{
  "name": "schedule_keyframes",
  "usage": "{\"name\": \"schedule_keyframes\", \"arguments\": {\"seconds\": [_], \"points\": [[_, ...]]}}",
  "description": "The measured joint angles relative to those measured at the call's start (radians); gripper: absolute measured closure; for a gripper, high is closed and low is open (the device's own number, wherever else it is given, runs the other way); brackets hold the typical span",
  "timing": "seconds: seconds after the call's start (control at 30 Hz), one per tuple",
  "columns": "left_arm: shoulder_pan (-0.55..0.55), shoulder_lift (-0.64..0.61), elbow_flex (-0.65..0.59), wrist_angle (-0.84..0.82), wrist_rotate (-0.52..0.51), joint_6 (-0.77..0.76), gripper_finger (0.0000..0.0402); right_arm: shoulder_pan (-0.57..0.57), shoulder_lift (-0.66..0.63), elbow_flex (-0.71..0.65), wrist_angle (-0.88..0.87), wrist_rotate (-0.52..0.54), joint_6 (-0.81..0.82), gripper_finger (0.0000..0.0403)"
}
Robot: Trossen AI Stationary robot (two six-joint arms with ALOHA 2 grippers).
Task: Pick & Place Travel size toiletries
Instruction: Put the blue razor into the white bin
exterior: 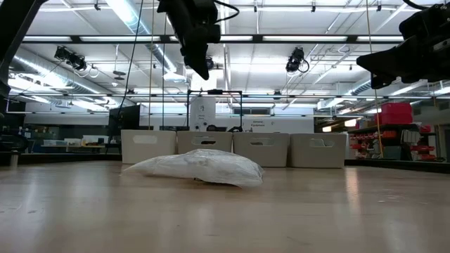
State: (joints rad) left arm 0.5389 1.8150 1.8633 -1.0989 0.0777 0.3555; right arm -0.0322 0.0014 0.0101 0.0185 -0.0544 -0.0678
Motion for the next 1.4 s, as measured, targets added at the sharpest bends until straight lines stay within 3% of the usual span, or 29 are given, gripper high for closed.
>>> {"name": "schedule_keyframes", "arguments": {"seconds": [0.43,1.0,1.4], "points": [[-0.163,0.001,0.0,0.184,-0.014,-0.056,0.0311,0.0,0.0,0.0,0.0,0.0,0.0,0.0389],[-0.295,0.002,-0.002,0.217,0.008,-0.039,0.0311,0.0,0.0,0.0,0.0,0.0,0.0,0.0389],[-0.329,0.003,-0.234,0.251,0.075,-0.048,0.0311,0.0,0.0,0.0,0.0,0.0,0.0,0.0389]]}}
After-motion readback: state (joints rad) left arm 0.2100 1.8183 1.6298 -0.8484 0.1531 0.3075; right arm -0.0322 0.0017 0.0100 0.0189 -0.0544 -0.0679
